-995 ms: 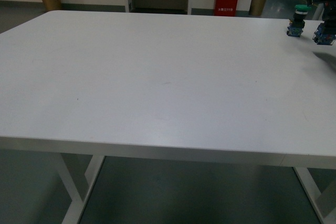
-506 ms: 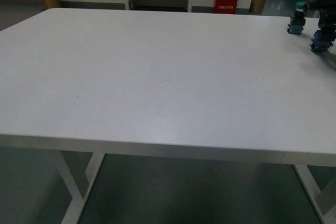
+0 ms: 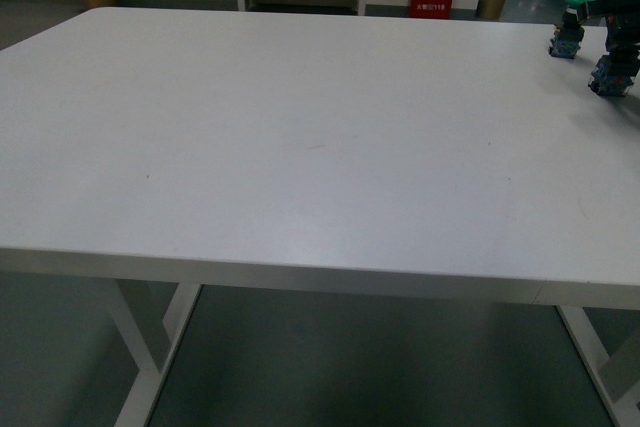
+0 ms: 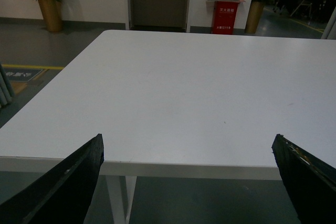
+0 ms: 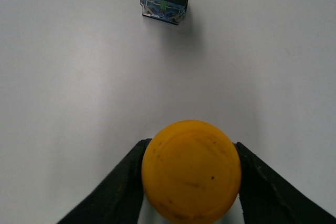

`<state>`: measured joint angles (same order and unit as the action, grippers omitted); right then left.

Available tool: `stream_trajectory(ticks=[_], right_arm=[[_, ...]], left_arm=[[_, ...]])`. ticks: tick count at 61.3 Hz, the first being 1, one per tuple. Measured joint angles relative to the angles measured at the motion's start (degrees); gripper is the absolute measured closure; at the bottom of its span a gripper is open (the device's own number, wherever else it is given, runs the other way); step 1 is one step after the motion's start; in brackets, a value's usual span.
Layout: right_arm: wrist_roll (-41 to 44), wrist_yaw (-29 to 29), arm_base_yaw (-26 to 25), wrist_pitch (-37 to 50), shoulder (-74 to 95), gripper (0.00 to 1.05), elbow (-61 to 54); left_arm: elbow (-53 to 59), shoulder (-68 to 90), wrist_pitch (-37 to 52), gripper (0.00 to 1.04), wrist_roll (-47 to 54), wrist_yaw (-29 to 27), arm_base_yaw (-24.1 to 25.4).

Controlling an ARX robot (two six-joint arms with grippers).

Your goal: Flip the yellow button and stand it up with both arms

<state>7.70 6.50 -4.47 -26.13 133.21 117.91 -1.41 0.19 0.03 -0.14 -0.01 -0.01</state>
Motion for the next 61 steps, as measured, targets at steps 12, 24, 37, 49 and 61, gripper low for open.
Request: stream_trajectory(ticks=[12,24,37,49,61], right_arm=[[0.0,0.0,-0.3,1.0,0.0,0.20,-1.1],[0.0,0.0,-0.7,1.3,0.0,0.08,-1.1],[-0.6,-1.2,-0.9,0.5,-0.1,0.07,-1.1],[-2.1,-5.6,-1.0,2.6,-3.8,0.07,-5.1],[-2.9,-10.9,-1.9,6.8,-13.7,0.07,-14.2]], left_arm=[[0.0,0.0,0.0,0.06,0.0,0.0,0.0],[0.0,0.0,0.0,0.06,0.0,0.0,0.0],[0.0,0.0,0.0,0.06,0.0,0.0,0.0],[0.0,0.0,0.0,0.06,0.0,0.0,0.0],[0.0,0.0,0.0,0.06,0.0,0.0,0.0]])
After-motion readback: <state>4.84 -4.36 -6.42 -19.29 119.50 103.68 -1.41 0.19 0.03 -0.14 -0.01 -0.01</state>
